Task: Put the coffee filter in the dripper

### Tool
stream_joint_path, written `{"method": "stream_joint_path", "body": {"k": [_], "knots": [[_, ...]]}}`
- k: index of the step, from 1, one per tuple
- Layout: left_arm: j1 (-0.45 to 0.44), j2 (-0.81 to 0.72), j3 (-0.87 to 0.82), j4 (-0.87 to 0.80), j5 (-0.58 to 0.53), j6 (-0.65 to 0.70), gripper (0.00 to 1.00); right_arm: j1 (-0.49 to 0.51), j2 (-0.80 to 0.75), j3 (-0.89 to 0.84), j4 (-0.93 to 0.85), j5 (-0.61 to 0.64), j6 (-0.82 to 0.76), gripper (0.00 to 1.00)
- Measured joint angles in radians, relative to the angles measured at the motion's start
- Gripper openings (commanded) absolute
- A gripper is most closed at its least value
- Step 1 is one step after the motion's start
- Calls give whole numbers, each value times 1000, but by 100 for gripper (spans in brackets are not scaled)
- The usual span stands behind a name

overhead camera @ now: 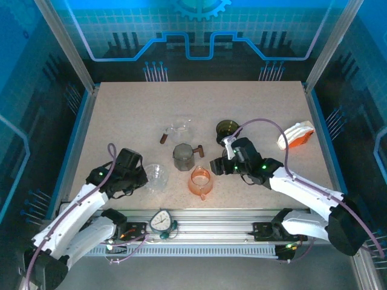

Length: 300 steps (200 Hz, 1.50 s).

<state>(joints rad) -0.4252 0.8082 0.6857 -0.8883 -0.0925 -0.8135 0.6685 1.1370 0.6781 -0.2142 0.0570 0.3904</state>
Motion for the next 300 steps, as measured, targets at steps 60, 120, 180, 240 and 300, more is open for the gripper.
{"method": "stream_joint_path", "body": {"k": [60, 120, 180, 240, 300], "knots": [[-246, 101, 267, 35, 38, 0, 0, -87, -89, -22, -27, 13, 3, 78], [-354, 375, 329, 194, 138, 0, 0, -130, -179, -58, -74, 14, 2, 78], [-354, 443, 348, 236, 154, 0, 0, -143, -222, -77, -104, 13, 2, 78], [-355, 454, 359, 229, 153, 5, 0, -148, -224, -77, -107, 10, 2, 79], [-365, 459, 369, 201, 150, 12, 0, -148, -224, -77, -108, 10, 2, 79]]}}
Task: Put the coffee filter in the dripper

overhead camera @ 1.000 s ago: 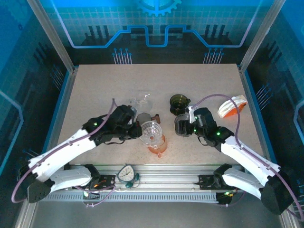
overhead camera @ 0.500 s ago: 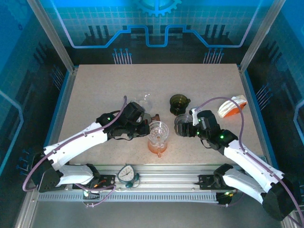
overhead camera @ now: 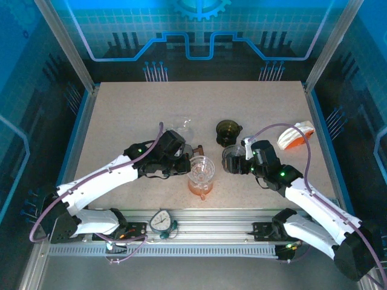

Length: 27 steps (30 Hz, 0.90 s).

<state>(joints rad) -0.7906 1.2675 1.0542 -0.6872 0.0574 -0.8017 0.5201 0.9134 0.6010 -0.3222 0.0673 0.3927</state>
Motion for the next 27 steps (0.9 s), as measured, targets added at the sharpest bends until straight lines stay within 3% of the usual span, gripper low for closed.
{"method": "stream_joint_path", "body": {"k": [6, 10, 15, 19, 22, 23, 24, 27], "knots": [[-2, 11, 0, -7, -8, 16, 1, 0, 1, 0, 0, -8, 0, 79], [-2, 11, 0, -7, -16, 16, 24, 0, 1, 0, 0, -18, 0, 80], [-2, 10, 0, -7, -27, 18, 45, -1, 3, 0, 0, -23, 5, 81], [-2, 0, 0, -8, -40, 26, 69, -5, 3, 0, -2, -22, 13, 82], [-2, -26, 0, -6, -68, 40, 80, -19, 3, 0, -4, -22, 27, 83], [-2, -35, 0, -3, -76, 42, 81, -29, 3, 0, -4, -22, 34, 88], [-2, -53, 0, 1, -93, 46, 83, -43, 3, 0, -4, -22, 38, 100], [0, -107, 0, 16, -156, 71, 89, -85, 6, 0, -9, -10, 64, 100]]}}
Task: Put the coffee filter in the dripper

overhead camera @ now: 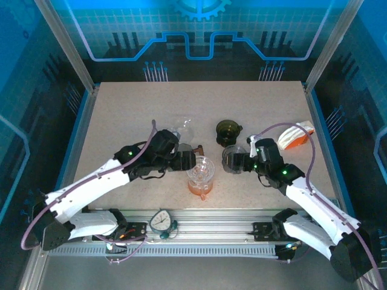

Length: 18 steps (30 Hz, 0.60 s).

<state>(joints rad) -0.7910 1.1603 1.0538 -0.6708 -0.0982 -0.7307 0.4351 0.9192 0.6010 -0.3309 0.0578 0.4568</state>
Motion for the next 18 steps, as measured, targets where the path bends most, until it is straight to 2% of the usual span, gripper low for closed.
{"method": "stream_joint_path", "body": {"k": [2, 6, 10, 13, 18], "knots": [[3, -52, -9, 33, -48, 21, 95, -34, 7, 0, -2, 11, 13, 100], [8, -149, -48, 87, -124, 60, 98, -122, 14, 4, -2, -4, 35, 100], [37, -195, -100, 119, -176, 95, 98, -289, 33, 43, -10, -42, 61, 94], [82, -198, -143, 136, -183, 105, 98, -414, 40, 67, -20, -55, 77, 91], [168, -194, -210, 156, -146, 105, 98, -600, 80, 93, -29, -50, 70, 80]]}}
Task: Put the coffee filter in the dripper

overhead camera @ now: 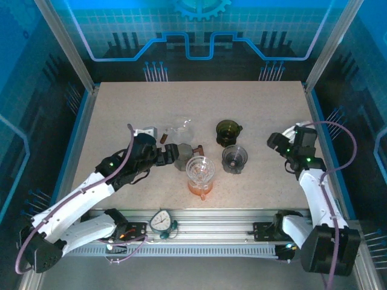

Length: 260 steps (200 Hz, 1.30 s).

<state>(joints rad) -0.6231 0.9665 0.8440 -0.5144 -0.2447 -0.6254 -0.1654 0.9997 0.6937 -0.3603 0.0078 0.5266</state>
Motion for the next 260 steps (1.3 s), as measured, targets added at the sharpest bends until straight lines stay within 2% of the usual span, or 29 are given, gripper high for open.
{"method": "stream_joint_path", "body": {"k": [25, 57, 81, 98, 157, 225, 260], "knots": [[28, 13, -13, 22, 37, 0, 98, -85, 71, 39, -13, 32, -11, 69], [39, 26, -23, 53, 77, 0, 97, -158, 153, 66, 13, 64, -6, 49], [49, 30, -31, 58, 101, 0, 98, -171, 230, 100, 25, 91, -3, 47], [53, 30, -36, 68, 112, 0, 98, -184, 274, 124, 41, 101, 0, 40], [70, 32, -43, 85, 146, 0, 98, -289, 307, 182, 63, 113, 8, 39], [89, 44, -45, 96, 176, -1, 98, -310, 419, 323, 77, 54, -4, 35], [96, 47, -45, 101, 184, -3, 97, -339, 471, 342, 71, 38, -3, 33]]}}
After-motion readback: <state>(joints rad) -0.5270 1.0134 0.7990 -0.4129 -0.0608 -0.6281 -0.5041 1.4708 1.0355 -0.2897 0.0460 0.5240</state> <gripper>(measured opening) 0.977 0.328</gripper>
